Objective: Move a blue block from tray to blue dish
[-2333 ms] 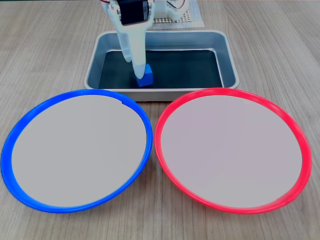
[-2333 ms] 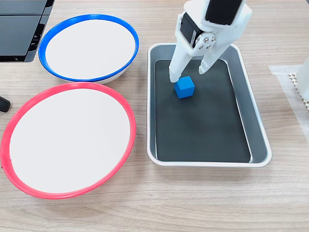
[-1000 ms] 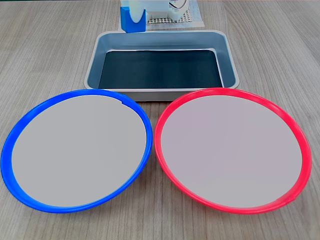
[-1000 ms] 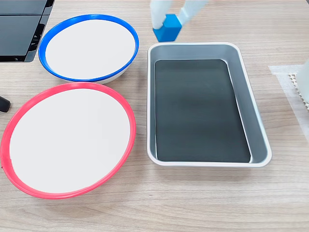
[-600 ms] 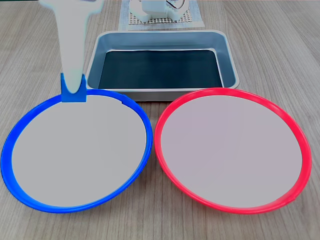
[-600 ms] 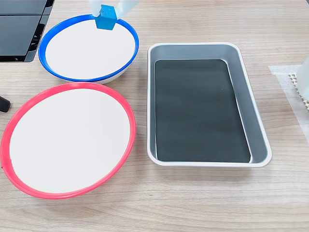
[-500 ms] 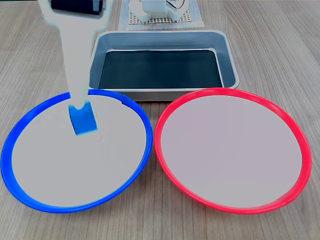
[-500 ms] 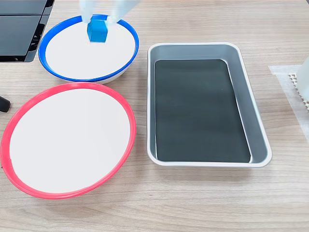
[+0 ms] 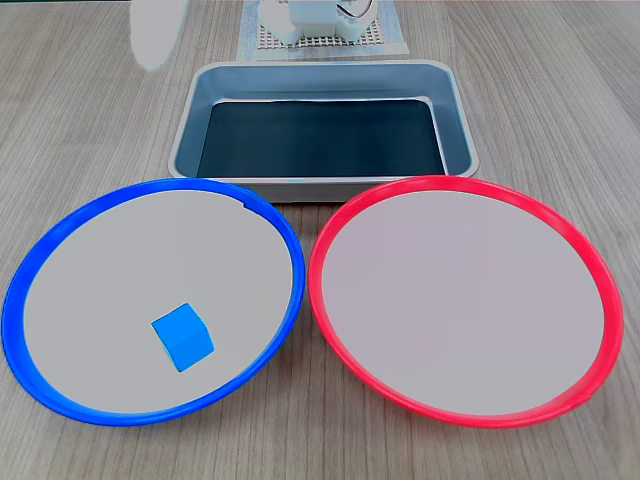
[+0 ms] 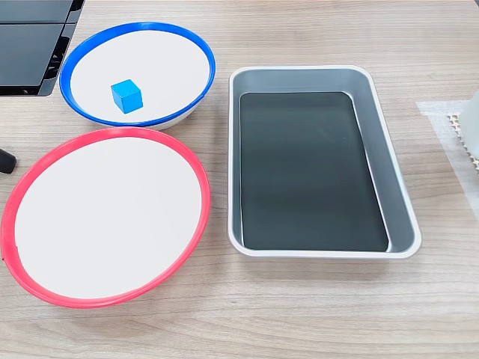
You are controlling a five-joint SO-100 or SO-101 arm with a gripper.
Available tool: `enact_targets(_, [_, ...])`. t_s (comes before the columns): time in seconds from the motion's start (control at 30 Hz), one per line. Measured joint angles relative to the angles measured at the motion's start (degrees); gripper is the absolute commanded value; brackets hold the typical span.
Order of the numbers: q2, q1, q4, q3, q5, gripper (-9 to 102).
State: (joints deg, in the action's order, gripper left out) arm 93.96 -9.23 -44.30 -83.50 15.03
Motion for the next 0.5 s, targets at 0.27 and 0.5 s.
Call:
enact_targets(0.27, [35.3, 8.7, 9.7, -32.6, -8.7, 0])
enact_targets(0.5, [66.5, 9.7, 13.0, -67.9, -11.9, 0])
